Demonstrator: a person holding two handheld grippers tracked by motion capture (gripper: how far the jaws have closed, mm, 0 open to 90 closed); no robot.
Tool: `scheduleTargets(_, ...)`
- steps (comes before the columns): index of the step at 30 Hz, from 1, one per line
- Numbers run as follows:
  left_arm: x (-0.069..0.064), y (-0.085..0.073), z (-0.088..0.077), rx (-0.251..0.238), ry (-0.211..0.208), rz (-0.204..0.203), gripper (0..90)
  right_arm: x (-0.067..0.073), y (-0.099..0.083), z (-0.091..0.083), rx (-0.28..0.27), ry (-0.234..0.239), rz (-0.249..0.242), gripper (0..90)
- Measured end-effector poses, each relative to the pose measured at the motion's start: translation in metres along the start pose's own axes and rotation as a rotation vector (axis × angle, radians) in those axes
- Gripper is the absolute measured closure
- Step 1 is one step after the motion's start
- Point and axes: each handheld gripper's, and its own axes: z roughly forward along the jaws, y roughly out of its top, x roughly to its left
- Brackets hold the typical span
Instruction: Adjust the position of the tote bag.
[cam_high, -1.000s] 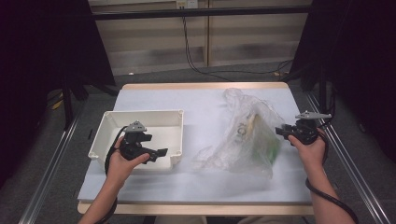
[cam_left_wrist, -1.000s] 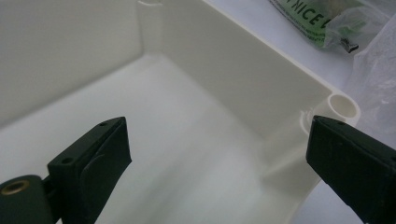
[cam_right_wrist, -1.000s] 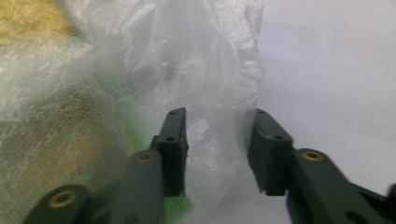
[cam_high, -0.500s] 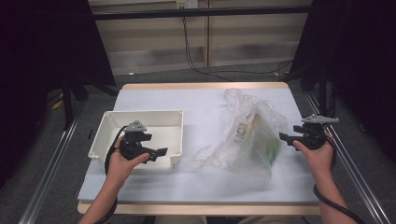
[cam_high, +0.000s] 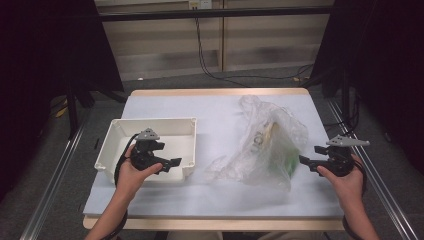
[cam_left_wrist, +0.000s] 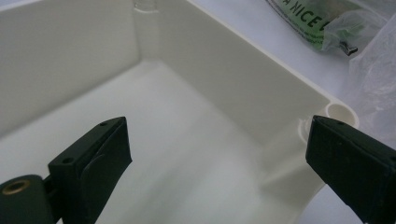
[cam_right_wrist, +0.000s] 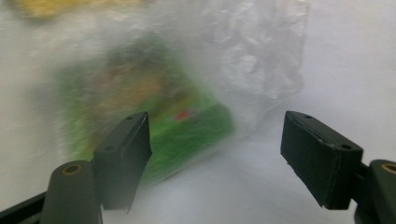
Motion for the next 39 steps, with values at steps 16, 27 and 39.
scheduleTargets(16, -0.003, 0.004, 0.004, -0.003, -0.002, 0.013, 6.4, 0.033, -0.015, -0.011, 0.0, 0.045, -0.015, 20.4)
scheduleTargets(27, -0.002, 0.005, 0.003, -0.009, -0.006, 0.014, 6.5, 0.048, -0.015, -0.013, 0.01, 0.061, -0.045, 18.6)
scheduleTargets(39, -0.003, 0.004, 0.004, -0.01, -0.011, 0.013, 6.5, 0.058, -0.015, -0.018, 0.002, 0.076, -0.055, 18.4)
